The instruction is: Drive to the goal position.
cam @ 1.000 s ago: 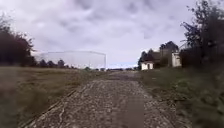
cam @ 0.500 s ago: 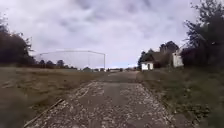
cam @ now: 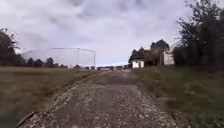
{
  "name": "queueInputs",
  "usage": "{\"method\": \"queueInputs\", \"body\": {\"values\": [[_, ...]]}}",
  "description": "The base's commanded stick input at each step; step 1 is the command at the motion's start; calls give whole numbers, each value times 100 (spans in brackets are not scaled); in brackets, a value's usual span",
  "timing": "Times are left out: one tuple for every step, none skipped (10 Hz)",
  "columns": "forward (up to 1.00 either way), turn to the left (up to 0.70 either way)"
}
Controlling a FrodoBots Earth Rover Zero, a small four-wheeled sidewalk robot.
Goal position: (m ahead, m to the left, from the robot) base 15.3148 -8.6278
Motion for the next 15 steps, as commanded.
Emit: {"method": "queueInputs", "body": {"values": [[100, -1], [100, -1], [100, -1], [100, -1], [100, -1], [100, -1], [100, -1], [100, -1], [100, -1], [100, -1], [100, -1], [100, -1], [100, -1], [100, -1], [100, -1]]}}
